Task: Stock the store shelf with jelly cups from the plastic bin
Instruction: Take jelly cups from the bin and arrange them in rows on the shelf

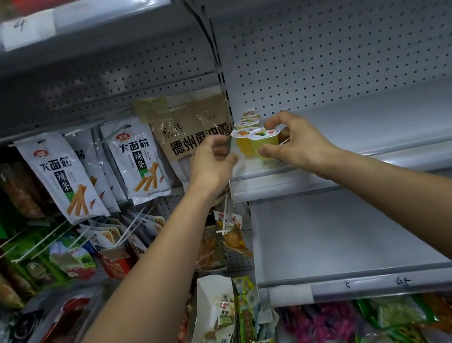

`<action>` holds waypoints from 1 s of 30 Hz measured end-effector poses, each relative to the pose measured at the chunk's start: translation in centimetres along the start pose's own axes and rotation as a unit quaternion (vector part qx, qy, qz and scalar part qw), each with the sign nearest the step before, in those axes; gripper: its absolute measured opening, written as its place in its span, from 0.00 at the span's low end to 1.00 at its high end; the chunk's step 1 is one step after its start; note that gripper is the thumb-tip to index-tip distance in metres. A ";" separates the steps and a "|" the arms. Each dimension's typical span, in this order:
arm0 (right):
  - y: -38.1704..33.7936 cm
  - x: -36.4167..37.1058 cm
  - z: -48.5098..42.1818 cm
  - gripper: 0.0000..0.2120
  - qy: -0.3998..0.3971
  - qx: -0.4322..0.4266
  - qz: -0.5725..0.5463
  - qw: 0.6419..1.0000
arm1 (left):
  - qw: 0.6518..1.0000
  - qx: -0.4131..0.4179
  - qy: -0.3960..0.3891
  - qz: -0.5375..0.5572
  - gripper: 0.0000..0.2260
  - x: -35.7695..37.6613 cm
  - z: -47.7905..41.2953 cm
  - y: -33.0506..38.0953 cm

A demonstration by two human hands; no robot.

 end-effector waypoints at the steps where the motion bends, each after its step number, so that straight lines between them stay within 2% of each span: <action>1: -0.1 0.0 0.0 0.22 0.003 0.000 0.005 1.000 | 1.000 0.001 0.000 0.001 0.16 -0.1 0.3 -0.1; 12: 0.3 -0.2 0.7 0.24 0.014 0.021 0.074 0.997 | 1.000 0.018 0.018 -0.006 0.15 -1.5 2.6 -0.7; 23: 0.1 0.3 1.3 0.26 0.004 0.044 0.152 0.987 | 0.999 0.024 -0.001 -0.034 0.14 -2.3 4.9 -1.2; 27: -2.2 0.7 4.8 0.27 0.063 -0.040 0.304 0.950 | 0.994 0.053 0.019 -0.099 0.15 -3.3 6.9 -1.4; 30: -4.1 2.6 8.8 0.25 0.090 -0.127 0.358 0.921 | 0.985 0.089 0.048 -0.140 0.14 -4.2 9.2 -2.4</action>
Point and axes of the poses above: each hand's wrist, its own z-axis away from the middle knuckle, its own x-axis out of the palm, y = z × x, the point moved 7 cm from there along -z, towards the middle knuckle, and after that the axes turned 6 degrees about -x, right-handed, at the moved point
